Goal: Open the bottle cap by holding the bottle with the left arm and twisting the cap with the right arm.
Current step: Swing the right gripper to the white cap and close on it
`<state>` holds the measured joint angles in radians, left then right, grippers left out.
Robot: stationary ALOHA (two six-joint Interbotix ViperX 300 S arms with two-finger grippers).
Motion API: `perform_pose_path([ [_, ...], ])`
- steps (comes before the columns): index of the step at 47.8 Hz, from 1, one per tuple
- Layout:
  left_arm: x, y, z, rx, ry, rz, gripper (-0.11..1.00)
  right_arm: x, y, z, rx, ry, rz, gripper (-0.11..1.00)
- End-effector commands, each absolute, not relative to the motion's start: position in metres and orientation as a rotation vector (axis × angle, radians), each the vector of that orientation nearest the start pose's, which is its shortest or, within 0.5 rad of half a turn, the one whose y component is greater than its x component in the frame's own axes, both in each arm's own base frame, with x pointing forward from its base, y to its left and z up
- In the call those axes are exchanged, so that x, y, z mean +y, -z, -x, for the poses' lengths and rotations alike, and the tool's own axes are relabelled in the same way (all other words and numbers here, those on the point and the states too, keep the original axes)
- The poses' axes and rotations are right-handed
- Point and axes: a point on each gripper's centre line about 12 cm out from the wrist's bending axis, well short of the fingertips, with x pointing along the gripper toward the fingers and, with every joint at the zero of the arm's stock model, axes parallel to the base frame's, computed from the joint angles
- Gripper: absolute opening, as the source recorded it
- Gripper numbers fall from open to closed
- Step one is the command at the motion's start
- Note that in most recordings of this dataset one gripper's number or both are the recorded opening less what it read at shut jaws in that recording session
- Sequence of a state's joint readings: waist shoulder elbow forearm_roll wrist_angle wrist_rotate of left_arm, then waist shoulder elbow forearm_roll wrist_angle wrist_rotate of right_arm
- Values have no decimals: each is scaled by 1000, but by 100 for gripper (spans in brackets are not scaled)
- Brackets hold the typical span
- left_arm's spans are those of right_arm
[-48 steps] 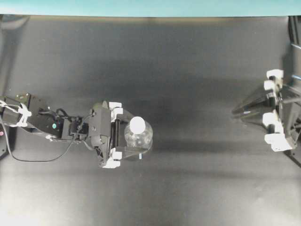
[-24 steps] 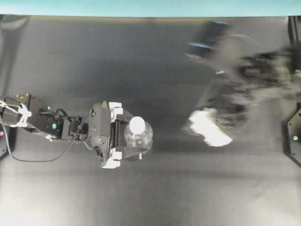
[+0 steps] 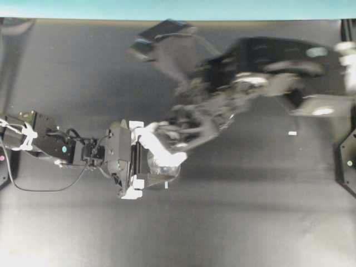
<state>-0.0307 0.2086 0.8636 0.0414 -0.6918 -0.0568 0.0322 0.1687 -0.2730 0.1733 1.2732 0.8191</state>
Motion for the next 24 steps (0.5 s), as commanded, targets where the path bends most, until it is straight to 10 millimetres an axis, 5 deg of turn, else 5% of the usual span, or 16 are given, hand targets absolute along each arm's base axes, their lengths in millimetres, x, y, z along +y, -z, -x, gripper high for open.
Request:
perform_pose_path([
  [1, -16, -103, -375, 376, 58, 23, 80, 28, -336, -460, 1177, 370, -867, 79],
  [24, -17, -102, -374, 379, 60, 18, 80, 20, -302, -480, 1242, 419, -857, 78],
])
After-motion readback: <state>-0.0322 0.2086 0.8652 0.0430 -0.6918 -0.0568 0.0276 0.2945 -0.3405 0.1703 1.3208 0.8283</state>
